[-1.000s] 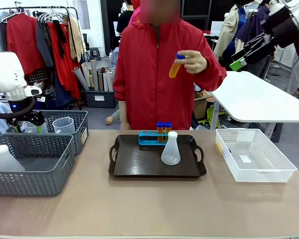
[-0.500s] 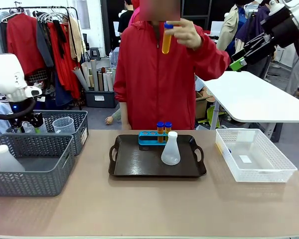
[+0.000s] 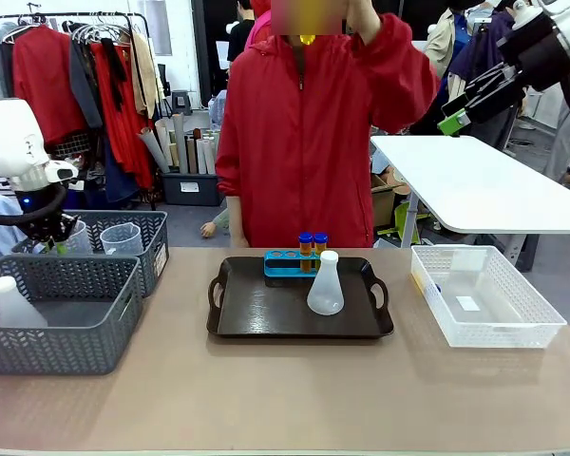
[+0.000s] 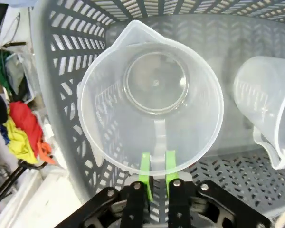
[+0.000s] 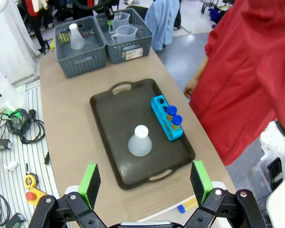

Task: Prepare the laboratory tools.
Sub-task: Pick up one Large Measuring Cup and place it on the Handle tray.

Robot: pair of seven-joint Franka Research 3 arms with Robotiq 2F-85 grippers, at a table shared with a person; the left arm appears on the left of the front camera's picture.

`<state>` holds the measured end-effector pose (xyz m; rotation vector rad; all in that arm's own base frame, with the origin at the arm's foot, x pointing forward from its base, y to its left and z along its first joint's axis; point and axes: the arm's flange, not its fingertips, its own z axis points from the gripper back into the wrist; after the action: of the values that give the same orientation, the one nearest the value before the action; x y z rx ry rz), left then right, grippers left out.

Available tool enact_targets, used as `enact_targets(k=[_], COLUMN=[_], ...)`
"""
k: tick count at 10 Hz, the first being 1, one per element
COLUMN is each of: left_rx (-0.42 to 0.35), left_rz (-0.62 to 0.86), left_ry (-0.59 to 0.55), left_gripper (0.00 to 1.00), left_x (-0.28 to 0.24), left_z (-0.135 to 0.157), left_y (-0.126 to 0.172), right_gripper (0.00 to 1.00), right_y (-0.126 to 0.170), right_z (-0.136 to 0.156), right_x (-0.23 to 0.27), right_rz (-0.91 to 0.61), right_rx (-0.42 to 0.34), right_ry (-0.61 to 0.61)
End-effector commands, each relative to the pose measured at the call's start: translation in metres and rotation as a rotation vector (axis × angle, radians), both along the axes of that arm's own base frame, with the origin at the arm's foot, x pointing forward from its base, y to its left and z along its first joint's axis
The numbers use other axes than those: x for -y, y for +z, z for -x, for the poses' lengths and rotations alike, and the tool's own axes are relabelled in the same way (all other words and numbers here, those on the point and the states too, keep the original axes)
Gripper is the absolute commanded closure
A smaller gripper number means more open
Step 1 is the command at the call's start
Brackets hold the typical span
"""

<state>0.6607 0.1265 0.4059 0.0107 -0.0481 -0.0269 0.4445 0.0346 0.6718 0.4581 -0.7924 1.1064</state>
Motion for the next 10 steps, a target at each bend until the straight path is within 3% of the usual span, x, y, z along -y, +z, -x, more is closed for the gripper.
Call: enact_targets(k=[1,4,5,7,8,10], left_rx=[0.015,0.001,-0.01,0.058,0.056,0.106], left_rz=[-0.006,-0.012,-0.015,-0.018,-0.028,-0.002], left_ry=[-0.029,-0.045,-0.079,-0.163,-0.212,-0.37], left_gripper=[1.0,1.0,1.0,1.0,1.0,1.0], left_x=[0.001,0.011,0.016,0.029,0.034,0.052], left_z=[0.007,0.008,0.011,0.019,0.024,0.037], left_y=[0.02,0.06,0.083,0.14,0.169,0.226], right_gripper=[0.0,0.0,0.0,0.0,0.0,0.0], right_y=[0.001,0.001,0.001,0.001,0.001,0.001], right_z=[0.0,0.0,0.0,0.0,0.0,0.0], right_x=[-0.001,-0.001,-0.001,-0.001,-0.001,-0.001], right_rz=[-0.013,-0.013,-0.013,-0.013,-0.013,-0.013], right_rx=[0.001,0.001,0.001,0.001,0.001,0.001], right_ry=[0.005,0.005,0.005,0.005,0.005,0.005])
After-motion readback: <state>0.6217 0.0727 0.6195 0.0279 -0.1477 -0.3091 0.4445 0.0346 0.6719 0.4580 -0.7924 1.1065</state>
